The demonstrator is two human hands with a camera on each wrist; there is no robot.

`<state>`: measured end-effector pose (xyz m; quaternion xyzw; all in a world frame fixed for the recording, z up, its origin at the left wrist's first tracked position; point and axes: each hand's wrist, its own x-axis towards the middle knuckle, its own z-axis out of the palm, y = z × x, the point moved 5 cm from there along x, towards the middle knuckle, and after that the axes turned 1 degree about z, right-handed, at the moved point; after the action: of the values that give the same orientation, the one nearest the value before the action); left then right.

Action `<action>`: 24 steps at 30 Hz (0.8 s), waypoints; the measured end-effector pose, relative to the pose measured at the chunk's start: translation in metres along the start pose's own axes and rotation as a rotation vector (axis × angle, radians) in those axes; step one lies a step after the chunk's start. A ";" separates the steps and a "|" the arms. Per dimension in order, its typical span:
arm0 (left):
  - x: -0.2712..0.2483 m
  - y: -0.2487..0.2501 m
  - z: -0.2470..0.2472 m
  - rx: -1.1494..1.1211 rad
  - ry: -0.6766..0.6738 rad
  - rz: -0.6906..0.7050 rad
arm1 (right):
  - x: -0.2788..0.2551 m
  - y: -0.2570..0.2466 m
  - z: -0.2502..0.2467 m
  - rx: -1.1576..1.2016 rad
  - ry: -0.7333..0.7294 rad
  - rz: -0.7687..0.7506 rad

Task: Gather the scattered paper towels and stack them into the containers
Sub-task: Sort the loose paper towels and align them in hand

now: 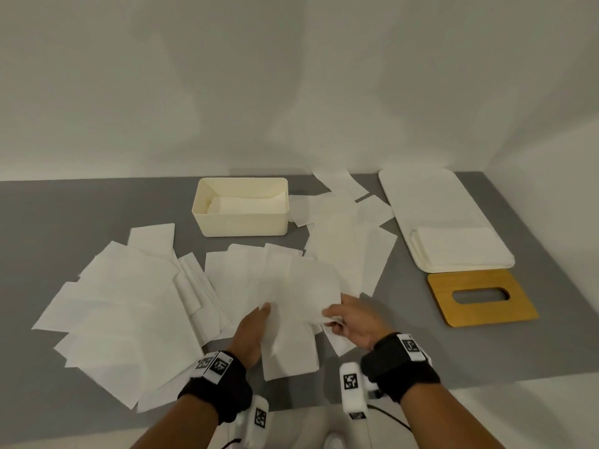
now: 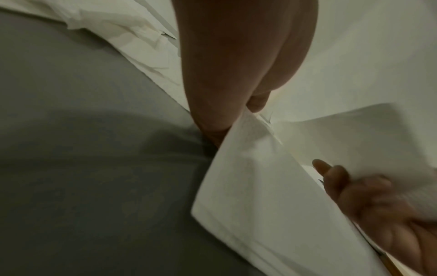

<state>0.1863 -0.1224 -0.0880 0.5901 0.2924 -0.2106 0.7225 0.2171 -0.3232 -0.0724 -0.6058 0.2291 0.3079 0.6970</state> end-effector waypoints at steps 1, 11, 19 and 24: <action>-0.001 0.000 0.001 -0.031 0.000 -0.006 | -0.004 0.008 0.004 -0.032 -0.049 0.003; -0.013 0.006 0.019 0.055 -0.120 0.044 | -0.022 0.034 0.042 -0.369 -0.142 -0.075; -0.003 -0.008 0.004 0.154 -0.036 0.092 | -0.018 0.017 0.011 -0.747 0.261 -0.193; 0.001 -0.013 -0.007 0.145 -0.024 0.126 | 0.021 -0.035 -0.045 -0.885 0.609 -0.180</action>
<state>0.1773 -0.1184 -0.0992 0.6556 0.2300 -0.1922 0.6930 0.2594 -0.3666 -0.0697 -0.9204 0.2162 0.1245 0.3011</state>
